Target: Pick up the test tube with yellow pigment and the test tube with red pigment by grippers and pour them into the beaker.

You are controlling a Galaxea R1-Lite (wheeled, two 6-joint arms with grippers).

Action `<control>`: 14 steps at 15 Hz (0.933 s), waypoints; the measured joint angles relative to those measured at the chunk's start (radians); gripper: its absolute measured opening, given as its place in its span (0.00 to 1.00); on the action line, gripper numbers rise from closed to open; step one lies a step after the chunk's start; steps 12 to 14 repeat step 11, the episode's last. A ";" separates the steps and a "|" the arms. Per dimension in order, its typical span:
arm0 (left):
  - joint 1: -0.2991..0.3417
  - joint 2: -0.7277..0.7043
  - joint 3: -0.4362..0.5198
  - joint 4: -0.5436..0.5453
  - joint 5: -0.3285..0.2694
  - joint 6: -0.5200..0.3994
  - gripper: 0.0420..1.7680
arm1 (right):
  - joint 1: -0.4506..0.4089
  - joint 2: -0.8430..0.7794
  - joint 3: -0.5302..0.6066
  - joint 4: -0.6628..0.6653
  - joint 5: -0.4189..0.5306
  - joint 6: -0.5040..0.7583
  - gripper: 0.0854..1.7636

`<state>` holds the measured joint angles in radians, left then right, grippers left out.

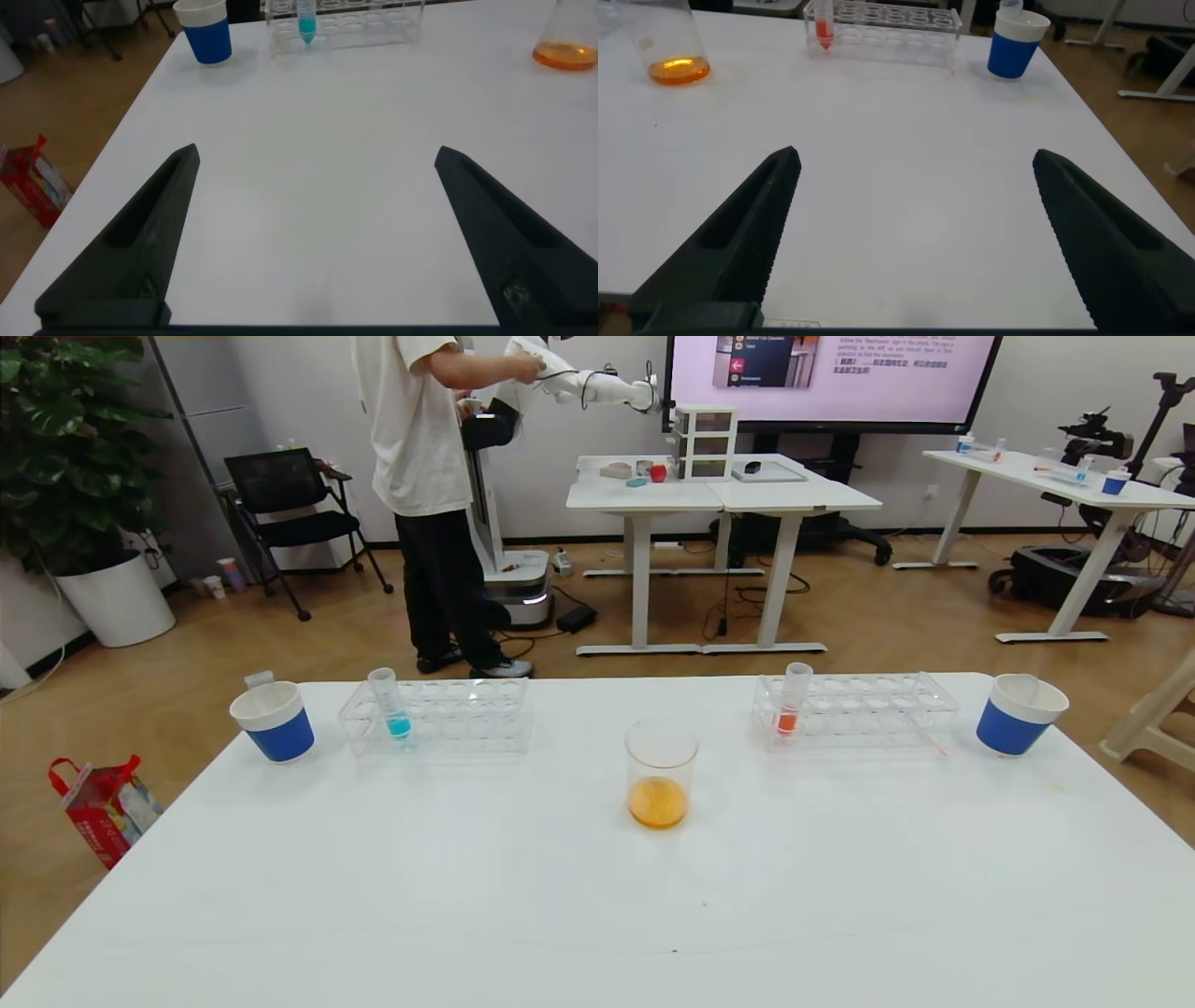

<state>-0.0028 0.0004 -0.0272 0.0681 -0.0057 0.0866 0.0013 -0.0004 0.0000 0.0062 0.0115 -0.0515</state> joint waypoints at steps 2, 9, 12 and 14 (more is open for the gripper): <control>0.000 0.000 0.000 0.000 0.002 -0.007 0.99 | 0.000 0.000 0.000 0.000 0.000 0.000 0.98; 0.000 -0.002 0.001 -0.001 0.007 -0.058 0.99 | 0.000 0.000 0.000 0.000 0.000 0.000 0.98; 0.000 -0.002 0.001 -0.001 0.007 -0.060 0.99 | 0.000 0.000 0.000 -0.003 0.007 -0.005 0.98; 0.000 -0.002 0.001 -0.001 0.007 -0.060 0.99 | 0.000 0.000 0.000 -0.003 0.007 -0.005 0.98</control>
